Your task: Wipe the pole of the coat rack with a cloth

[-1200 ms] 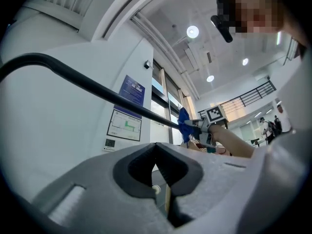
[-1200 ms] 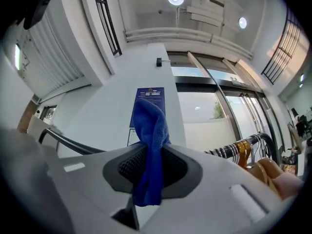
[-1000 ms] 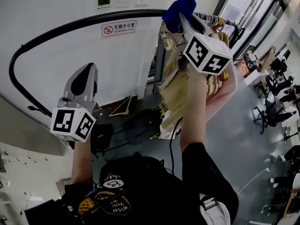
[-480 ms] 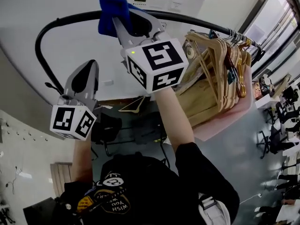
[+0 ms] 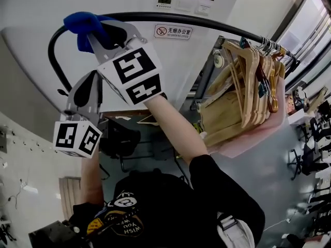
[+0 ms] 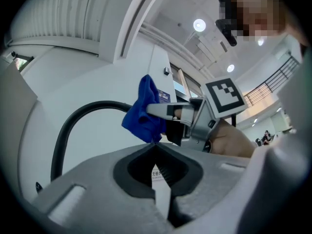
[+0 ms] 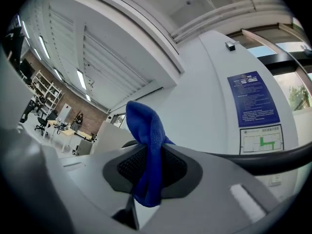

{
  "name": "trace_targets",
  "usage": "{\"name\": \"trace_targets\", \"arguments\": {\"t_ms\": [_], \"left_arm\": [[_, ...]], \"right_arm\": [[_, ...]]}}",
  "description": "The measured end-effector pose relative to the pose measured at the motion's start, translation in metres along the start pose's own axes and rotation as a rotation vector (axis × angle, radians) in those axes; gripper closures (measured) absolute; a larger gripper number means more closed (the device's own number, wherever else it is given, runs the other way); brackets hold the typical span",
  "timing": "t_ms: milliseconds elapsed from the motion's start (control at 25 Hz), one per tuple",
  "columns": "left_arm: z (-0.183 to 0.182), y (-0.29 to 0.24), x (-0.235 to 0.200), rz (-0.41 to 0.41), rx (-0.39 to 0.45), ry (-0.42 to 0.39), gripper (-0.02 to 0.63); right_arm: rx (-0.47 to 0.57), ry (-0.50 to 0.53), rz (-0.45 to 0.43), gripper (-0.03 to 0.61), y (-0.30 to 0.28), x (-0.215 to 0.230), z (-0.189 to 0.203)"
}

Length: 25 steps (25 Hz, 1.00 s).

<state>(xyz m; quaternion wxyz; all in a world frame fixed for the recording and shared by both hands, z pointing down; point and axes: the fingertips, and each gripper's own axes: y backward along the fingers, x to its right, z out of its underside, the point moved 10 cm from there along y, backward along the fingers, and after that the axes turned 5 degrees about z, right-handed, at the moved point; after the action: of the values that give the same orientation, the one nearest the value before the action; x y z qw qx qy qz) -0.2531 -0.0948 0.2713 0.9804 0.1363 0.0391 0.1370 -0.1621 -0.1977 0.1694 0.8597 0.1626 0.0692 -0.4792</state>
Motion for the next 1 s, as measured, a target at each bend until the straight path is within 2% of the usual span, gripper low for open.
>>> {"name": "trace_targets", "arguments": {"t_ms": [280,520,760,880,1000], "left_arm": [[0.011,-0.035,0.020,0.099,-0.013,0.017,0.614],[0.021,-0.074,0.051,0.233,-0.021,0.029,0.614],[0.021,-0.084,0.074,0.295,-0.019,0.045,0.614],[0.021,-0.089,0.077,0.310,-0.021,0.042,0.614],[0.019,-0.091,0.074,0.307,-0.018,0.034,0.614]], "right_arm": [[0.043,-0.031,0.216,0.502,0.080,0.082,-0.003],[0.045,-0.079,0.513,0.500,0.182,0.187,-0.002],[0.022,-0.120,0.750,0.499,0.257,0.262,-0.010],[0.032,-0.139,0.777,0.500,0.268,0.269,-0.009],[0.018,-0.109,0.704,0.503,0.244,0.246,-0.009]]}}
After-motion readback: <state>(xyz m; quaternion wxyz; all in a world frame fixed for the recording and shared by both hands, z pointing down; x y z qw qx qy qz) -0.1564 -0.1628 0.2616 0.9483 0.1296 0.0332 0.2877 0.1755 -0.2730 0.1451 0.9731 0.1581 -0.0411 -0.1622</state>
